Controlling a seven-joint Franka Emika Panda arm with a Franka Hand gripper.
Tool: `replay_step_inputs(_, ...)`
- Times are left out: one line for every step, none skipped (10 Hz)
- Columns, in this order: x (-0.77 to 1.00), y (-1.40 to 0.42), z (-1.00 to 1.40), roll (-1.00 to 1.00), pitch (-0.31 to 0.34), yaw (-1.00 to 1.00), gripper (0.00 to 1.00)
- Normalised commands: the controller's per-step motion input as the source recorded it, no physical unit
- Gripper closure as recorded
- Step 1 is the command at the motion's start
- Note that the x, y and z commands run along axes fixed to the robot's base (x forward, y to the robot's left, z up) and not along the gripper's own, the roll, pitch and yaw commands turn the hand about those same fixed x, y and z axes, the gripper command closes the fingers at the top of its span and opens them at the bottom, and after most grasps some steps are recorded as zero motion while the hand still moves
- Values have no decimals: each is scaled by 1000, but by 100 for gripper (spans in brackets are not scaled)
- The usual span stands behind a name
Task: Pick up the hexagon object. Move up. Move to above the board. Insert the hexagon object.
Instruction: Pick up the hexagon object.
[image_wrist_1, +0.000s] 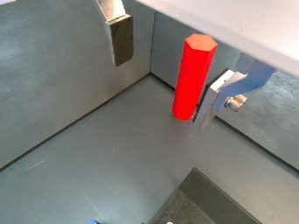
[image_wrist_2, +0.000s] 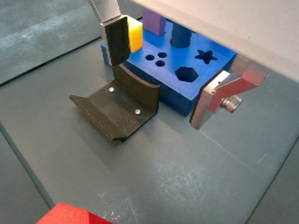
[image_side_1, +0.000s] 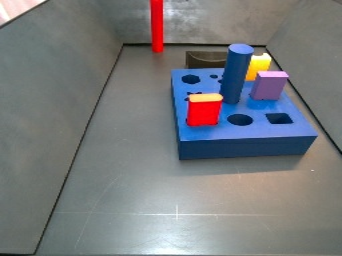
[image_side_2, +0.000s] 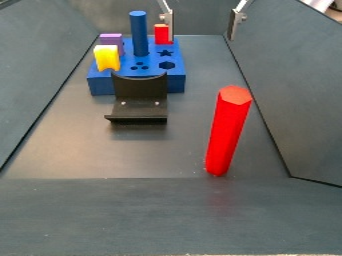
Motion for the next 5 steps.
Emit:
replay_step_inputs(-89,431,-43,34,0,69,0)
replay_step_inputs(-277,806,-220,6,0,331,0)
replay_step_inputs(-157,774,-254,0,0,406,0)
replay_step_inputs(0,789,-231,0,3,417,0)
replay_step_inputs(0,786,-217,0,11,383,0)
